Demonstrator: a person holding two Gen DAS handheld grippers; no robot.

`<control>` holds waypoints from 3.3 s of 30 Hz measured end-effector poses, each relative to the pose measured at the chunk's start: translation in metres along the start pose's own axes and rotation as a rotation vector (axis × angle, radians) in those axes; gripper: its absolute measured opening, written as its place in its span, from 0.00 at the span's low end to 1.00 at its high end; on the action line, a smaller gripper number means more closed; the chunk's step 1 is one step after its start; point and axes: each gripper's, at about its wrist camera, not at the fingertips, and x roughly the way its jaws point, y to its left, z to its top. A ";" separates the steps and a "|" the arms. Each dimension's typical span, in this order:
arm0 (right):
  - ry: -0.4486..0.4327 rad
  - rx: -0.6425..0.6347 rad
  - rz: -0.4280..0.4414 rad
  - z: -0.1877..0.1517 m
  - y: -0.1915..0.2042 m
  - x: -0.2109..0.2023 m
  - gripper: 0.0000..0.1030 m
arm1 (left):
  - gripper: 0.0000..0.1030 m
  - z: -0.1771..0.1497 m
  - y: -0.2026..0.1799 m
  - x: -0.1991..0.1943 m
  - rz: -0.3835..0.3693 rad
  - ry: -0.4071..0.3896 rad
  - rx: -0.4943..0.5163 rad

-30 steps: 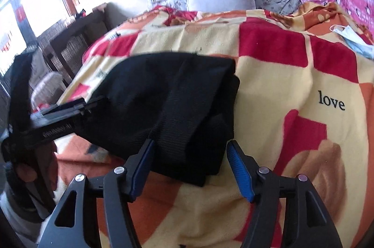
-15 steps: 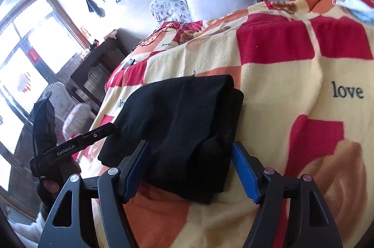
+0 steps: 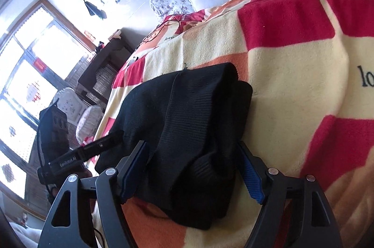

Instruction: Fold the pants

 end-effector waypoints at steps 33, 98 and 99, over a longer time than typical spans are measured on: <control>-0.022 -0.108 -0.141 -0.051 0.041 -0.045 0.47 | 0.55 -0.056 -0.033 -0.044 0.029 -0.033 0.173; -0.007 -0.337 -0.301 -0.069 0.100 -0.035 0.60 | 0.75 -0.064 -0.031 -0.077 0.262 -0.225 0.206; -0.005 -0.339 -0.302 -0.069 0.100 -0.035 0.61 | 0.75 -0.063 -0.031 -0.077 0.261 -0.223 0.203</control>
